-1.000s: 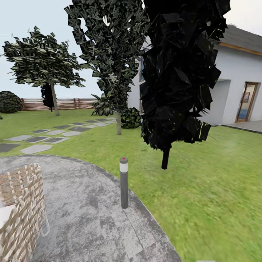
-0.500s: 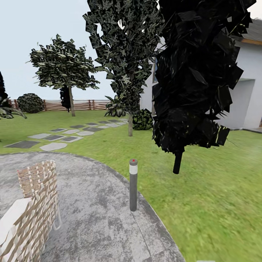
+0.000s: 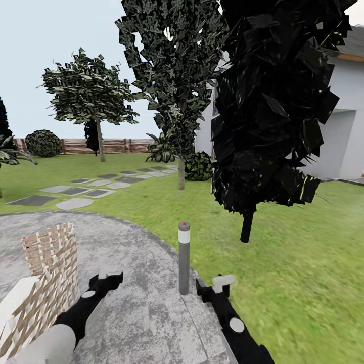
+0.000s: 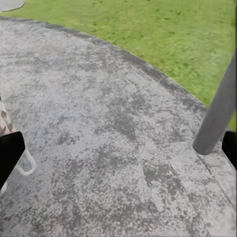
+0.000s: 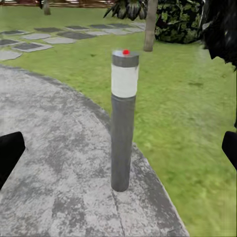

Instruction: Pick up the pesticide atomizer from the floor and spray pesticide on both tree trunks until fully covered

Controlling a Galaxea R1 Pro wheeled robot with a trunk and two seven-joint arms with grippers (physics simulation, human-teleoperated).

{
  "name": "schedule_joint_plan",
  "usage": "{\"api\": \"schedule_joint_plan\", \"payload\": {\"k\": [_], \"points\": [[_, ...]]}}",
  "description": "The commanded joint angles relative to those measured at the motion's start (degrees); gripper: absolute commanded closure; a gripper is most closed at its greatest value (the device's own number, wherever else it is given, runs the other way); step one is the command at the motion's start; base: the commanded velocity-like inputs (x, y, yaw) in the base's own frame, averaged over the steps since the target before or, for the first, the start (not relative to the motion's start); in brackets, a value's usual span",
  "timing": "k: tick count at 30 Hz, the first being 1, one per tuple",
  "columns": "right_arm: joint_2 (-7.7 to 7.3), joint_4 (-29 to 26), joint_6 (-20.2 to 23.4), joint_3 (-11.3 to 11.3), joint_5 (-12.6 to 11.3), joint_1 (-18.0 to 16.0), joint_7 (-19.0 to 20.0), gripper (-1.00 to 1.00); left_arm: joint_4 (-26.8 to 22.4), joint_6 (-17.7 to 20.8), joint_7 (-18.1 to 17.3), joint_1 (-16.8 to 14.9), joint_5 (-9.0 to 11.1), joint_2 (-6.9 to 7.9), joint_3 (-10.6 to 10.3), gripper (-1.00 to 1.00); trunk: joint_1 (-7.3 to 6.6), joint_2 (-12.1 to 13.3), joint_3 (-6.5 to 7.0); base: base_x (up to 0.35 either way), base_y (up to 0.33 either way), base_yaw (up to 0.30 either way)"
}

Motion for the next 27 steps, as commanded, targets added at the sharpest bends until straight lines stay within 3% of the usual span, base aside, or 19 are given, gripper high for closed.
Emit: {"api": "schedule_joint_plan", "payload": {"k": [1,5,7,11,14,17,22,27], "points": [[0.47,-0.2,2.4,0.7,1.1,-2.1,0.0,-1.0,-0.1,0.9,0.0,-1.5,0.0,0.05,0.0,-1.0,0.0,0.0,-0.01,0.0,0.0,0.0],[0.47,-0.5,10.4,3.8,2.8,-8.2,-0.1,-1.0,-0.4,2.1,0.0,-4.7,0.0,1.17,0.0,-1.0,0.0,0.0,-0.01,0.0,0.0,0.0],[0.47,-1.2,13.8,5.7,3.0,-12.4,-0.1,-1.0,-0.9,2.5,-0.1,-6.6,0.1,2.7,0.0,-1.0,0.0,0.0,-0.01,0.0,0.0,0.0],[0.47,-2.9,16.4,7.4,2.5,-21.1,-0.2,-1.0,-1.5,4.7,-0.3,-10.5,0.2,4.89,0.1,-1.0,0.0,0.0,-0.01,0.0,0.0,0.0],[0.47,-3.3,20.2,7.6,-0.4,-27.5,-0.1,-1.0,-2.8,9.0,-0.4,-13.4,0.2,5.36,0.0,-1.0,0.0,0.0,-0.01,0.0,0.0,0.0],[0.47,-3.5,25.3,7.7,-6.8,-32.8,-0.1,-1.0,-7.9,13.1,-0.4,-15.0,0.2,5.41,0.0,-1.0,0.0,0.0,-0.01,0.0,0.0,0.0],[0.47,-6.4,27.4,7.8,-11.4,-37.0,0.0,-1.0,-17.9,22.4,-0.4,-15.5,0.1,5.19,-0.2,-1.0,0.0,0.0,-0.01,0.0,0.0,0.0],[0.47,-5.3,27.5,8.0,-13.2,-37.4,0.2,-1.0,-25.5,25.5,-0.3,-15.3,-0.3,4.9,-0.5,-1.0,0.0,0.0,-0.01,0.025,0.0,0.0]]}}
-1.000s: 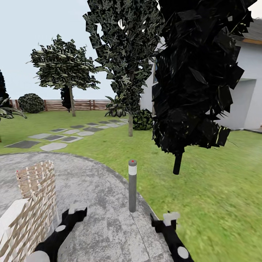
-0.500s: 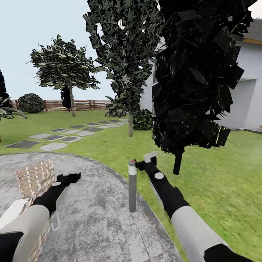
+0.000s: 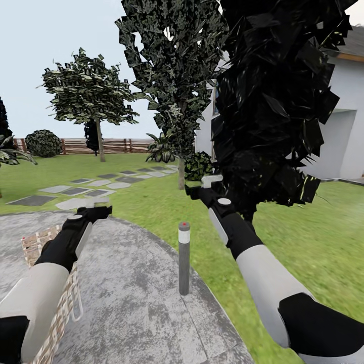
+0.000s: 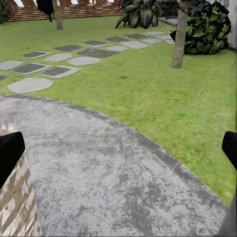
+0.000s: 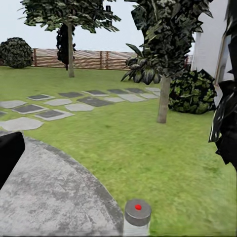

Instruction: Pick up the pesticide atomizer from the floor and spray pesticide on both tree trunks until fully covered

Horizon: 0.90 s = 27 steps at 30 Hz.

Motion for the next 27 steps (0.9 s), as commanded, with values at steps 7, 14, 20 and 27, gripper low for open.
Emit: {"api": "schedule_joint_plan", "payload": {"k": [7,14,20,27], "points": [[0.0,2.1,0.0,0.0,-1.1,0.0,0.1,-1.0,-2.1,1.4,-0.1,0.0,0.0,0.02,0.3,-1.0,0.0,0.0,0.0,0.268,0.037,0.0],[0.0,2.3,-0.2,0.0,-1.2,0.1,0.1,-1.0,-2.2,1.6,0.0,0.0,-0.2,0.02,0.1,-1.0,0.0,0.0,0.0,0.331,0.025,0.041],[0.0,2.3,-0.2,0.0,-1.2,0.1,0.1,-1.0,-2.0,1.6,0.0,0.1,-0.3,0.02,0.0,-1.0,0.0,0.0,0.0,0.339,0.001,0.253],[0.0,2.2,-0.3,0.0,-1.2,0.1,0.1,-1.0,-1.8,1.5,0.1,0.2,-0.3,0.02,0.1,-1.0,0.0,0.0,0.0,0.306,0.06,0.276]]}}
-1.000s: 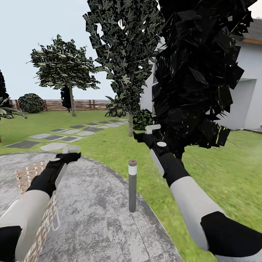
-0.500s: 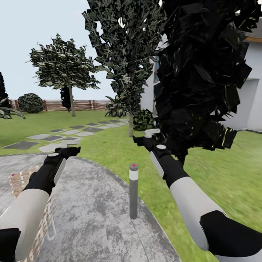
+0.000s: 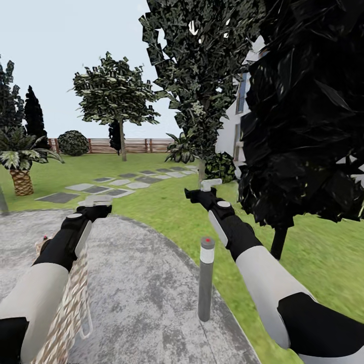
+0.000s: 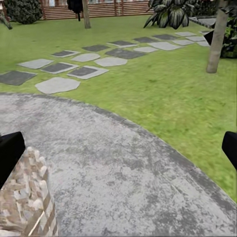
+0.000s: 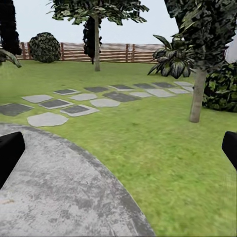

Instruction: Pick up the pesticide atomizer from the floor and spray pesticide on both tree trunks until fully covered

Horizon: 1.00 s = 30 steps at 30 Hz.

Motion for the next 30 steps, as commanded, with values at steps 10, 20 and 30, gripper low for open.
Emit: {"api": "schedule_joint_plan", "payload": {"k": [10,20,30], "points": [[0.0,0.0,0.0,0.0,0.0,0.0,0.0,-1.0,0.0,-0.2,0.1,0.1,0.0,0.0,0.0,-1.0,0.0,0.0,0.0,0.03,0.016,0.277],[0.0,0.0,0.0,-0.1,0.0,0.0,0.0,-1.0,0.2,-0.2,0.1,0.1,0.1,0.0,0.0,-1.0,0.0,0.0,0.0,0.173,0.112,0.155],[0.0,-0.1,0.0,0.0,0.1,0.1,0.0,-1.0,0.2,-0.3,0.2,0.1,0.1,-0.14,0.0,-1.0,0.0,0.0,0.0,0.32,0.06,0.004]]}}
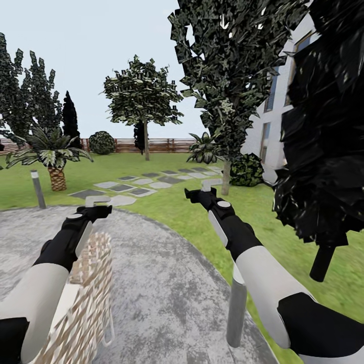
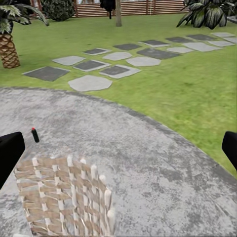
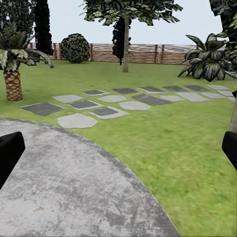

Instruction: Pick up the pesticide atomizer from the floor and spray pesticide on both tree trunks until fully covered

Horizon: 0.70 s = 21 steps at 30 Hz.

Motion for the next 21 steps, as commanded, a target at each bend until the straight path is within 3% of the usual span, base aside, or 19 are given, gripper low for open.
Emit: {"api": "schedule_joint_plan", "payload": {"k": [1,16,21], "points": [[0.0,0.0,0.0,0.0,0.0,0.0,0.0,-1.0,0.0,0.0,0.0,0.0,0.0,-0.01,0.0,-1.0,0.0,0.0,0.0,0.338,0.002,0.0],[0.0,0.0,0.0,0.0,0.0,0.0,-0.1,-1.0,0.0,0.0,0.0,0.0,0.1,0.05,0.1,-1.0,0.0,0.0,0.0,0.335,0.038,0.0],[0.0,0.0,0.0,0.0,0.0,0.0,0.0,-1.0,0.0,0.0,0.0,0.0,0.1,0.05,0.1,-1.0,0.0,0.0,0.0,0.181,0.072,0.0]]}}
